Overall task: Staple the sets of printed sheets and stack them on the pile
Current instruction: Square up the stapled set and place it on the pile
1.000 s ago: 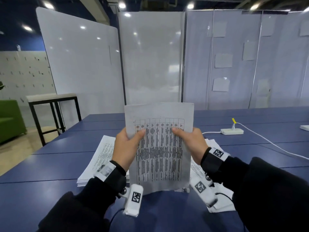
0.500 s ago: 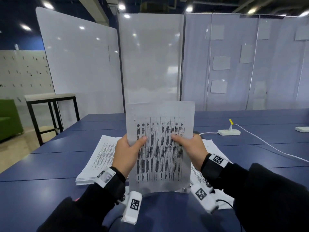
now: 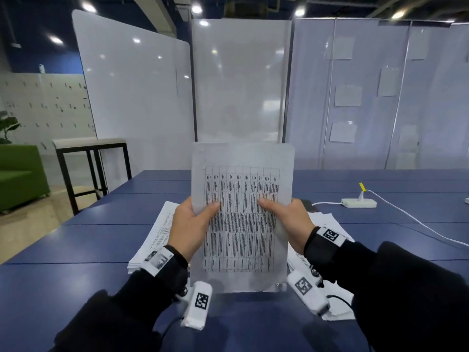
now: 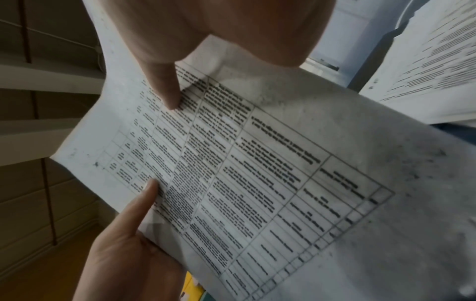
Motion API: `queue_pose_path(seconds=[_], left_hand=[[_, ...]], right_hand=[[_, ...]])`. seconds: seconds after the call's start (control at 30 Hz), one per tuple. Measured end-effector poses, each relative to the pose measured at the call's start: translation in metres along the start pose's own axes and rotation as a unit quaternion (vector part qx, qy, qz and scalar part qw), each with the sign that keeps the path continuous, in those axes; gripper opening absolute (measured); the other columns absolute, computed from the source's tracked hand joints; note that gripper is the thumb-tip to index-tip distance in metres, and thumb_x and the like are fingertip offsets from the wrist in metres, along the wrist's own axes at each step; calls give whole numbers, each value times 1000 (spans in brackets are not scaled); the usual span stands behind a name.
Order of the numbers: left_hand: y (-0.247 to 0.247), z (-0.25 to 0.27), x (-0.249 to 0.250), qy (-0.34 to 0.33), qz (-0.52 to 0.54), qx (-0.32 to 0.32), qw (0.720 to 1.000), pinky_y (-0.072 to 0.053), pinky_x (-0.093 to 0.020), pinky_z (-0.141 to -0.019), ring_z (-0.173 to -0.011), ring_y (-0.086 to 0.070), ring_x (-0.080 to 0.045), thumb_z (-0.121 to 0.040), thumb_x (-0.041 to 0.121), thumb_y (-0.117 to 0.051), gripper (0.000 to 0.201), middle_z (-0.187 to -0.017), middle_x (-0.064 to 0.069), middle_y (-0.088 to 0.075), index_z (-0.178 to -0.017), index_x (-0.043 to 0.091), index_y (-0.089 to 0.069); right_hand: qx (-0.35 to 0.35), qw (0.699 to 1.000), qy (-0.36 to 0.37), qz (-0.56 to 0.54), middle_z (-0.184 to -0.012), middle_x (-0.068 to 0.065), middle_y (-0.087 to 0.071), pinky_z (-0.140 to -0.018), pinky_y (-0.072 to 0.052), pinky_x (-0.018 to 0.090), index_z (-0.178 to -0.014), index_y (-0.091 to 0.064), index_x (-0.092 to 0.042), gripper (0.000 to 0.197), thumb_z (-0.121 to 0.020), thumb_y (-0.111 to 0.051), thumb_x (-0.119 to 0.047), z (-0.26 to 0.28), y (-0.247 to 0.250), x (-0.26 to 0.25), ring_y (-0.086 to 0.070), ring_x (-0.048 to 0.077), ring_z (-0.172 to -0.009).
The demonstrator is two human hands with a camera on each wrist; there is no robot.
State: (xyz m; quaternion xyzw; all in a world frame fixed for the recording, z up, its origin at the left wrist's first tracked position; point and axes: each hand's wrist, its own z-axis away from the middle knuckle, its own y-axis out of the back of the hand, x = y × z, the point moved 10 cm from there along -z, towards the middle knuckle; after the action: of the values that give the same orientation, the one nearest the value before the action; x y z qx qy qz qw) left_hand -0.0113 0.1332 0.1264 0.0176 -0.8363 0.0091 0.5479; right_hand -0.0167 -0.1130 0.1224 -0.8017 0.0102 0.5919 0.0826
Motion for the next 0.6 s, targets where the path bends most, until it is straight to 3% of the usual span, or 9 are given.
queue_pose_path(seconds=[0.07, 0.13, 0.23, 0.3, 0.37, 0.43, 0.5, 0.57, 0.6], left_hand=[[24, -4, 12, -9, -8, 9, 1000, -56, -43, -100, -106, -74, -14, -96, 19, -72, 20, -112, 4, -79, -116, 18, -73], [58, -6, 22, -12, -34, 16, 999, -57, -45, -98, -106, -75, -17, -96, 16, -72, 21, -111, 2, -79, -117, 17, -72], [127, -3, 39, -14, -93, 44, 995, -58, -43, -92, -97, -76, -14, -96, 13, -70, 17, -104, 4, -80, -112, 18, -72], [181, 2, 48, -4, -130, 80, 988, -58, -43, -89, -92, -76, -15, -95, 12, -71, 12, -99, 5, -80, -106, 17, -73], [235, 12, 54, 9, -168, 117, 979, -58, -43, -90, -95, -75, -19, -94, 10, -71, 13, -98, 7, -80, -105, 16, -75], [277, 25, 56, 24, -197, 146, 969, -58, -44, -91, -97, -75, -22, -94, 9, -71, 14, -96, 8, -80, -106, 16, -75], [303, 40, 56, 38, -216, 155, 963, -60, -37, -81, -91, -76, -18, -96, 7, -68, 16, -91, 10, -80, -109, 13, -74], [317, 55, 55, 56, -222, 159, 960, -57, -27, -66, -81, -75, -13, -98, 5, -64, 15, -83, 13, -79, -110, 11, -72], [324, 61, 52, 65, -224, 164, 958, -55, -28, -66, -84, -75, -16, -98, 5, -64, 15, -83, 13, -79, -110, 11, -72]], right_hand=[[-34, 999, -16, -19, -113, 12, -78, -110, -50, 50, -113, -75, -2, 32, -87, -82, -20, -6, -25, 2, -72, 28, -113], [-72, 994, -65, -44, -113, 13, -77, -102, -54, 48, -116, -74, -2, 38, -92, -76, -30, -8, -55, 10, -72, 33, -111], [-133, 978, -153, -50, -94, 12, -75, -74, -58, 44, -111, -73, -7, 51, -98, -59, -54, -7, -104, 33, -71, 29, -79], [-182, 965, -190, -8, -89, 14, -75, -67, -59, 41, -107, -69, -6, 49, -103, -50, -52, -3, -139, 53, -71, 28, -73], [-253, 940, -172, 153, -99, 15, -77, -68, -56, 39, -110, -68, -3, 36, -103, -55, -36, 2, -177, 74, -68, 26, -81], [-351, 856, -75, 373, -113, 10, -74, -81, -56, 41, -120, -68, -9, 32, -97, -65, -30, 14, -218, 94, -64, 21, -92], [-421, 746, 9, 516, -121, 6, -71, -94, -52, 37, -126, -66, -16, 48, -91, -72, -48, 35, -256, 113, -63, 23, -106], [-458, 671, 46, 582, -115, 7, -71, -92, -54, 37, -123, -66, -16, 69, -83, -65, -72, 54, -280, 132, -65, 28, -104], [-469, 645, 60, 600, -109, 8, -72, -86, -54, 37, -117, -68, -14, 75, -79, -61, -78, 62, -288, 142, -66, 29, -98]])
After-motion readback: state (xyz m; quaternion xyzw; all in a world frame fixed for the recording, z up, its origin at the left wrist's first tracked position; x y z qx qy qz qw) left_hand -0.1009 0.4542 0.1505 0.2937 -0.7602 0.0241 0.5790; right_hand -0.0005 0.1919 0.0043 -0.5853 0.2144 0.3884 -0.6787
